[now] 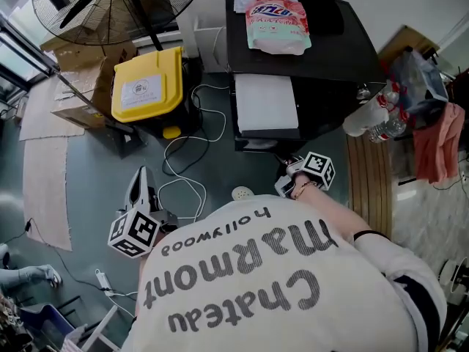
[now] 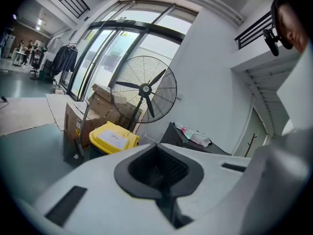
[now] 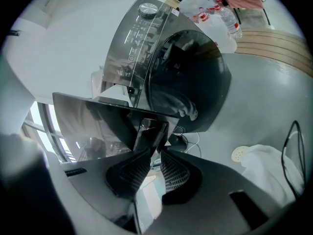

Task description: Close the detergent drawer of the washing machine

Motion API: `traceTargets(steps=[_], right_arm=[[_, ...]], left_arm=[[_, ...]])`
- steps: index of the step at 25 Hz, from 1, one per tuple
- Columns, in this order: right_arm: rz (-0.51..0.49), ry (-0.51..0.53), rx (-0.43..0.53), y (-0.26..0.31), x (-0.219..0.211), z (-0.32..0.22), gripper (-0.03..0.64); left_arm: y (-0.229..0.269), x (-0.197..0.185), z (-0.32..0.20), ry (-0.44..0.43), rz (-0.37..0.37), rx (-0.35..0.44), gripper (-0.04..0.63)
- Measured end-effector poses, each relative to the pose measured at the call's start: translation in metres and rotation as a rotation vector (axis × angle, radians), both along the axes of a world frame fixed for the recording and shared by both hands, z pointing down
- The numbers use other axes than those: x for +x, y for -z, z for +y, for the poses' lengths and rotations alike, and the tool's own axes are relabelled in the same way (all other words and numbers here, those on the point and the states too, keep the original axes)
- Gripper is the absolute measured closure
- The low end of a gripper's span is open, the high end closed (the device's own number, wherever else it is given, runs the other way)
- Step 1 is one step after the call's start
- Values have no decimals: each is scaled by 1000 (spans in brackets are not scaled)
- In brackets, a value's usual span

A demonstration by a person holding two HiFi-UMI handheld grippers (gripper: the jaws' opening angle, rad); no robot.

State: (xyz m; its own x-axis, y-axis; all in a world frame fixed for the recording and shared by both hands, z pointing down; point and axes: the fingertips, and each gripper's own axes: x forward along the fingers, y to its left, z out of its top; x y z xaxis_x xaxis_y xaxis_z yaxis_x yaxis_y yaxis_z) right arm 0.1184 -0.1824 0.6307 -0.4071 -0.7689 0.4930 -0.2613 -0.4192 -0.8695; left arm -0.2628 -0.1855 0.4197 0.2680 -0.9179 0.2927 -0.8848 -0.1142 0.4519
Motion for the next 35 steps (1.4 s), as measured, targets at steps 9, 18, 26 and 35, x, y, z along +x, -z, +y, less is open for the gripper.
traceTargets(steps=[9,18,26,35], right_arm=[[3,5,0,-2,0,-9,535],[3,25,2,-4,-2,-21,535],[3,39,4,-5,-4,-28,535],[7,42,1,-4,-2,-41,535]], left_arm=[[-4,-4,-5,14,4,-2,588],[-8,-4,-9,33,5,-1,588],[-10,-7,-10,52,4,-9,588],[-7,-11,-12,79,3,0,588]])
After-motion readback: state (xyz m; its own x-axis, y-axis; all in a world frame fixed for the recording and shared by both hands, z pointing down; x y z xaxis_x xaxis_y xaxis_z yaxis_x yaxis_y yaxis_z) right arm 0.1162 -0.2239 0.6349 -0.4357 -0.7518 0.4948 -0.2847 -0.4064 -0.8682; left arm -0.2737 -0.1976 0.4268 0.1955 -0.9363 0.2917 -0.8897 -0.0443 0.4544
